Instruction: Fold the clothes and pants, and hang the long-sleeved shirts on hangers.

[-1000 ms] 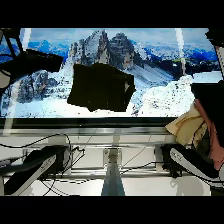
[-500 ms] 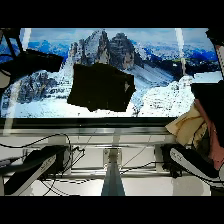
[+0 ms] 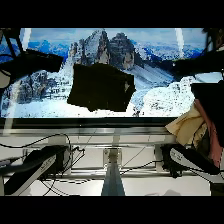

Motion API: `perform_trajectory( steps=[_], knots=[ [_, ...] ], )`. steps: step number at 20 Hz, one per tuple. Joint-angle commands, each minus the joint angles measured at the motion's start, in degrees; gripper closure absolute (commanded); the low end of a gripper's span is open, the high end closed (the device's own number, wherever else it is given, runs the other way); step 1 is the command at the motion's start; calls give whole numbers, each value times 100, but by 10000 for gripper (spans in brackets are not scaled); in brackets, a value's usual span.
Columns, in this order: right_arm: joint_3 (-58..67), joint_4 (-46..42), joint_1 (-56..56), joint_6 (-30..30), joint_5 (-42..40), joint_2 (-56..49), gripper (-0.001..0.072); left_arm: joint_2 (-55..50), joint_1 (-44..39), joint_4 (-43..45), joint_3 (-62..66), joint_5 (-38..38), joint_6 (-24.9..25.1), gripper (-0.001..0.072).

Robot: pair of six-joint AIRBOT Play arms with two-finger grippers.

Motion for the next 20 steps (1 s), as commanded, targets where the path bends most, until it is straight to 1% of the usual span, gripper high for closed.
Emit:
perform_trajectory(
  steps=[1,3,4,5,7,9,12,14,17,18,19,20],
  knots=[
    [-1709,796,605,-249,-402,-17,601,4,7,319,4,-28,0,0],
    [-2439,1067,1141,-74,-1130,-24,187,4,7,420,4,-26,0,-1],
    [-2660,1093,1421,127,-1528,-63,153,4,4,404,4,-26,0,0],
    [-2756,1080,1648,326,-1816,-166,153,4,0,334,4,-28,0,0],
    [-2723,1176,1937,710,-2044,-592,153,7,2,125,4,-35,0,0],
    [-2599,1578,1993,776,-1917,-1154,152,-17,15,179,4,52,0,0],
    [-2389,2201,2006,732,-1777,-1827,152,-107,240,286,-2,-52,0,2],
    [-2190,2448,2100,625,-1755,-2085,152,-317,457,485,-2,-369,0,4],
    [-1902,2507,2277,629,-1919,-2323,152,-920,949,520,-2,-1152,-2,5],
    [-1845,2533,2277,651,-1930,-2404,152,-1204,1115,376,-2,-1458,0,33],
    [-1816,2557,2271,691,-1921,-2479,152,-1532,1266,205,-4,-1757,2,103],
    [-1801,2583,2273,695,-1867,-2538,153,-1869,1394,13,-2,-1965,4,123]
  ],
)
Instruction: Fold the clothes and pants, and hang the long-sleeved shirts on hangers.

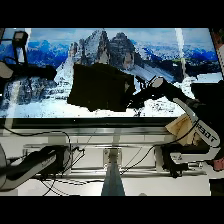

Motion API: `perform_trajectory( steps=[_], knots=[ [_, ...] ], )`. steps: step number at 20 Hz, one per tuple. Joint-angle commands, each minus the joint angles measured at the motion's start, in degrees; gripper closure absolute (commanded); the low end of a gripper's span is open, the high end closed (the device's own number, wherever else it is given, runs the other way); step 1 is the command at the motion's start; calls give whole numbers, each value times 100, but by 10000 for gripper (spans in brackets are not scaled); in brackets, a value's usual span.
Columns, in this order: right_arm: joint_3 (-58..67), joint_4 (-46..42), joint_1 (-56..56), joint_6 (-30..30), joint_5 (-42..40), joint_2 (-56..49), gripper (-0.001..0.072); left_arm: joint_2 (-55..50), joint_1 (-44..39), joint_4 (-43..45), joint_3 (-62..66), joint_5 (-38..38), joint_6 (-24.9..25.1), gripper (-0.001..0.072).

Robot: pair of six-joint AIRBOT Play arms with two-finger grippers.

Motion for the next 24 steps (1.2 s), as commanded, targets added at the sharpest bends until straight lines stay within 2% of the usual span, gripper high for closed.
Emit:
perform_trajectory(
  steps=[1,3,5,6,7,8,9,10,11,12,15,19,20,21,24],
  knots=[
    [138,212,52,44,142,-275,158,-994,479,-511,0,-984,66,123],
    [138,219,57,22,431,-337,160,-1488,627,-898,0,-1132,326,123],
    [140,293,57,-31,302,-341,175,-1845,723,-1128,0,-1141,435,123],
    [140,369,57,-33,199,-341,281,-1985,756,-1145,0,-1141,468,123],
    [140,446,57,-72,201,-341,334,-2083,809,-1126,0,-1141,570,123],
    [140,472,57,-278,334,-337,332,-2127,890,-1097,0,-1141,636,123],
    [140,446,44,-568,496,-328,326,-2131,1012,-1104,0,-1139,717,123],
    [140,422,-9,-793,678,-321,263,-2120,1178,-1104,2,-1141,758,123],
    [140,374,-87,-822,750,-304,167,-2122,1366,-1104,2,-1163,761,123],
    [142,341,-190,-820,761,-280,141,-2127,1537,-1106,2,-1167,758,123],
    [216,234,-584,-815,922,-271,141,-2260,1788,-1360,-4,-1252,758,123],
    [214,-20,-793,-734,1154,-271,132,-2844,1493,-1801,-11,-1248,802,123],
    [212,-131,-765,-706,1145,-271,64,-2981,1403,-1838,-11,-1250,850,123],
    [210,-177,-721,-704,1128,-271,39,-3110,1303,-1834,-11,-1255,872,123],
    [210,-177,-457,-546,876,-273,43,-3366,1036,-1836,-13,-1338,1019,123]
  ],
)
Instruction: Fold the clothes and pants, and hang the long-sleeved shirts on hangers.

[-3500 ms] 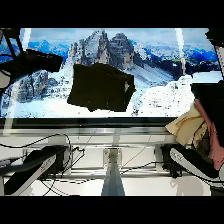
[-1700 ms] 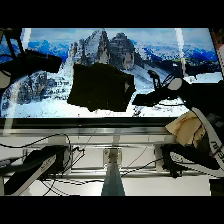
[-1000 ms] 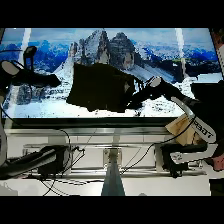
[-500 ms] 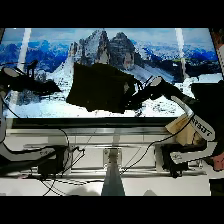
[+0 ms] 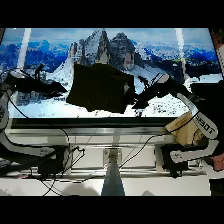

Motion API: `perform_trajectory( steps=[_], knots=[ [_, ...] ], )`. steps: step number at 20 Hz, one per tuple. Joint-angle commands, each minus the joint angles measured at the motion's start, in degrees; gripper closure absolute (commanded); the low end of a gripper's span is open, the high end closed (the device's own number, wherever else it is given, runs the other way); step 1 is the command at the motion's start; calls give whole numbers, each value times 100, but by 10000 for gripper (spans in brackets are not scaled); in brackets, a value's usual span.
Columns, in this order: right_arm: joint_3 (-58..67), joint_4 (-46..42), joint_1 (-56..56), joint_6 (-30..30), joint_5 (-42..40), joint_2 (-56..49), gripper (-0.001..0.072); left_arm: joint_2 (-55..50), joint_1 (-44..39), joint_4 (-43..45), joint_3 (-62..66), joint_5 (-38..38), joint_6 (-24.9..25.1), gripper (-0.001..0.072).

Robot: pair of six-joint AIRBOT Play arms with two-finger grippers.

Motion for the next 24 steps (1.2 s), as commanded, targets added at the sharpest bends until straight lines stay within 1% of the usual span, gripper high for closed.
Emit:
perform_trajectory(
  steps=[1,3,5,8,9,11,14,15,16,17,18,19,20,21,22,24],
  knots=[
    [4,-103,269,286,-337,2,43,-313,-297,103,-22,-68,267,123],
    [4,-101,494,470,-647,0,45,-315,-365,105,-22,-284,435,123],
    [4,-90,671,590,-831,0,45,-315,-332,348,-22,-566,496,123],
    [4,-79,841,625,-844,-101,46,-313,-160,638,-22,-826,494,124],
    [4,-61,861,745,-857,-160,64,-313,-109,643,-24,-876,494,125],
    [7,35,890,785,-916,-225,162,-315,-83,643,-26,-964,496,266],
    [90,203,894,754,-951,-225,368,-315,-162,638,-26,-960,498,266],
    [157,203,894,691,-946,-225,435,-317,-197,634,-26,-931,501,297],
    [245,208,894,673,-925,-223,491,-319,-236,584,-26,-887,511,360],
    [356,208,894,669,-907,-223,610,-326,-254,476,-26,-855,599,423],
    [490,203,894,660,-896,-221,674,-326,-264,306,-26,-852,745,498],
    [634,205,894,592,-890,-219,674,-326,-271,118,-26,-855,835,566],
    [820,201,894,470,-844,-219,675,-323,-273,-20,-24,-876,949,654],
    [1014,199,892,356,-756,-219,675,-321,-273,-120,-17,-933,1080,689],
    [1266,160,881,221,-627,-216,675,-319,-273,-208,37,-1047,1200,690],
    [1784,-42,868,66,-501,-120,675,-319,-269,-369,345,-1403,1248,690]
  ],
)
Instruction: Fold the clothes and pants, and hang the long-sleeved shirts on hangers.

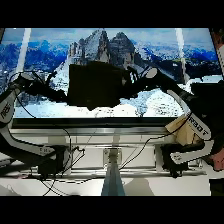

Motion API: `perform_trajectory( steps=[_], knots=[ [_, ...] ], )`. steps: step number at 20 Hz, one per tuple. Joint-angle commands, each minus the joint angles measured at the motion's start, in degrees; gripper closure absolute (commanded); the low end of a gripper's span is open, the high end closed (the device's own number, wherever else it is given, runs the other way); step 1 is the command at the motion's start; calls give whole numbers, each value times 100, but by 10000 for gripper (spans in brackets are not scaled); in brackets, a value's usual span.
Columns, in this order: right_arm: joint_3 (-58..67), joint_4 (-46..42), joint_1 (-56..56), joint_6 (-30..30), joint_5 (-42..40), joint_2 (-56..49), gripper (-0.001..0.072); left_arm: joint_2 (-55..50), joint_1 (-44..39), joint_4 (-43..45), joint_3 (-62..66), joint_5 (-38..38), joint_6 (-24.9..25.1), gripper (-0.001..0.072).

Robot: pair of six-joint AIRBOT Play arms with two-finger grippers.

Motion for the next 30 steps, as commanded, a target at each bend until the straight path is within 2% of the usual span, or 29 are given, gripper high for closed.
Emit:
perform_trajectory(
  steps=[1,4,8,11,14,17,20,21,23,25,27,30],
  knots=[
    [863,-339,-13,-280,212,162,675,35,7,-616,490,-719,229,690],
    [1818,-844,-13,-278,212,494,675,348,13,-1436,1451,-1281,229,691],
    [3126,-1305,-72,-275,164,1027,675,1239,44,-2240,2815,-1320,229,691],
    [3901,-1351,-120,-273,-105,1497,675,2039,247,-2964,3495,-1003,229,690],
    [4483,-1360,-118,-273,-306,1950,674,3018,590,-3482,3582,-127,227,690],
    [4623,-1351,-116,-208,-179,2400,675,3906,846,-3464,3582,437,227,690],
    [4605,-1331,-114,85,595,2660,675,4614,962,-3195,3582,439,216,691],
    [4586,-1353,-114,85,925,2704,676,4833,962,-2767,3580,435,33,690],
    [4472,-1497,-114,153,1475,2726,675,5143,962,-1451,3578,232,-857,690],
    [4124,-1526,-114,511,1738,2721,676,5219,960,-540,3493,-557,-1744,690],
    [3475,-1526,-114,857,1635,2715,675,5209,905,-693,2942,-1054,-1838,690],
    [2107,-1515,-114,1161,791,2653,675,5031,426,-848,1432,-446,-1834,690]
  ],
)
